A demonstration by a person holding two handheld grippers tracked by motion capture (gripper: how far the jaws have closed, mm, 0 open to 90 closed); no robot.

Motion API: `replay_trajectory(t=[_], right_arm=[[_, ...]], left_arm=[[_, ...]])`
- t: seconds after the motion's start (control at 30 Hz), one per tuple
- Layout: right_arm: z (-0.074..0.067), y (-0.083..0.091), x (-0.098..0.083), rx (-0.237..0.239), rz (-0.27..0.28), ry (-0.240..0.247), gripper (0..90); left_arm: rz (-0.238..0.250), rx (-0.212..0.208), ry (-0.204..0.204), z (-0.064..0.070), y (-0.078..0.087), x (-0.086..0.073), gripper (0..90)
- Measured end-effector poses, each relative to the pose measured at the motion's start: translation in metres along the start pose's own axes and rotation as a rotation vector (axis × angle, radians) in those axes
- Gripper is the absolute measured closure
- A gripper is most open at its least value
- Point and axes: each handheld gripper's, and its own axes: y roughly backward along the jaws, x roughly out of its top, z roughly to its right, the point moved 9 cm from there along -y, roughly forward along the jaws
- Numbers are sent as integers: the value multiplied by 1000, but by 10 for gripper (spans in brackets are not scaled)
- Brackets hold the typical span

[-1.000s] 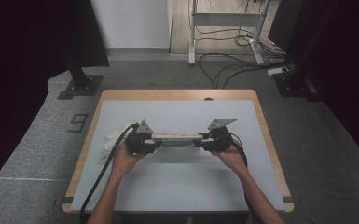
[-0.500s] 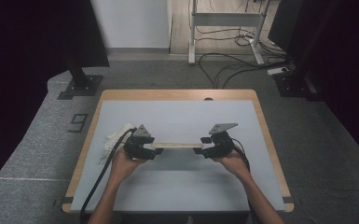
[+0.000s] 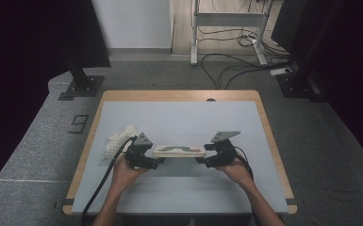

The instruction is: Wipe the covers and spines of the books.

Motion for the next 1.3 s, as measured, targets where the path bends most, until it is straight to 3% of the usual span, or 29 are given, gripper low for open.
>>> replay_trajectory(t=[0.43,0.7,1.3], right_arm=[[-10,-3,-20,-5,-24,-2,249],[-16,-4,-29,-2,-26,-10,250],[-22,-9,-48,-11,-29,1,265]], left_arm=[[-22,-13,11,10,-4,-21,160],[-21,-53,29,16,-7,-29,164],[-30,-81,48,24,-15,-48,188]])
